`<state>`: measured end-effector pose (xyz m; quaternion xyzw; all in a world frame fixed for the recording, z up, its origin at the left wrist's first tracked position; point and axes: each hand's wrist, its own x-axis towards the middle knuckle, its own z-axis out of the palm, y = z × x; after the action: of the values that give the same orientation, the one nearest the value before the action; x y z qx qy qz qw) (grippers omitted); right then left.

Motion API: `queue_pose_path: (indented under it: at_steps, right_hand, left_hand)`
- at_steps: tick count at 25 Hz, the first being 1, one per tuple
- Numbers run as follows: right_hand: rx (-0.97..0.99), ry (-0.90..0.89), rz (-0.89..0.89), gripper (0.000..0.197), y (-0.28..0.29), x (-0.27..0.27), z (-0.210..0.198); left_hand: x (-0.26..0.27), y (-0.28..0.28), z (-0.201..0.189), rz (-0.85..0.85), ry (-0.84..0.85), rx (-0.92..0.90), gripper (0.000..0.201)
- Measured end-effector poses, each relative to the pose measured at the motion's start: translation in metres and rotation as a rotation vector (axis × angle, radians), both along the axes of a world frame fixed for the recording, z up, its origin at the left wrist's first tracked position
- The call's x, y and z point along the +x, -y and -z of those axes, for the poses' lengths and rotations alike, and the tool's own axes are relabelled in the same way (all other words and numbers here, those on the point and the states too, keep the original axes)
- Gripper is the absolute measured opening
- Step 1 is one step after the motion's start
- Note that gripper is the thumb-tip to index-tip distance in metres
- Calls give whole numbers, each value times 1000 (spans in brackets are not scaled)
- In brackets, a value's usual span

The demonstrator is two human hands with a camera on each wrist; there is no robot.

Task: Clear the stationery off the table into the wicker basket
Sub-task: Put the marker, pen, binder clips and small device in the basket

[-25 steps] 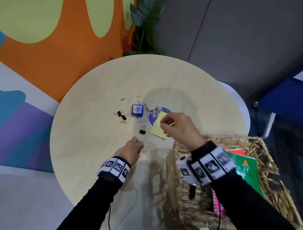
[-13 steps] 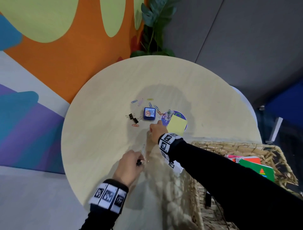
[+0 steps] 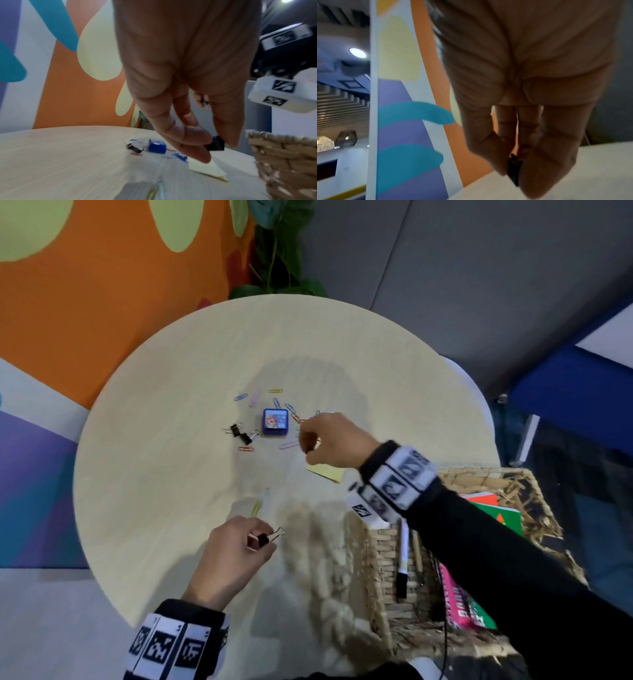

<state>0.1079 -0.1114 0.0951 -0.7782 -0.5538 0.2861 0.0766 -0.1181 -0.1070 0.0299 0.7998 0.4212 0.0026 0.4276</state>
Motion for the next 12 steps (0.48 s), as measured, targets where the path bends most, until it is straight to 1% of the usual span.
queue_pose_path:
  at_steps: [2, 3, 4, 6, 9, 10, 12]
  right_hand:
    - [53, -6, 26, 14, 47, 16, -16]
    - [41, 12, 17, 14, 73, 22, -19]
    - [-13, 34, 2, 15, 95, 26, -19]
    - [-123, 51, -42, 16, 129, 34, 6]
    - [-360, 99, -147, 20, 154, 34, 65]
    - [-398, 115, -147, 22, 156, 36, 80]
    - [-383, 151, -191, 24, 155, 40, 96]
  left_hand:
    - [16, 8, -10, 42, 38, -14, 16]
    - [24, 13, -16, 63, 54, -9, 13]
    - [32, 17, -23, 84, 74, 8, 11]
    - [45, 25, -36, 133, 119, 47, 12]
    - [64, 37, -55, 253, 142, 82, 12]
    - [71, 41, -60, 297, 127, 92, 12]
    - [86, 47, -68, 384, 81, 120, 14]
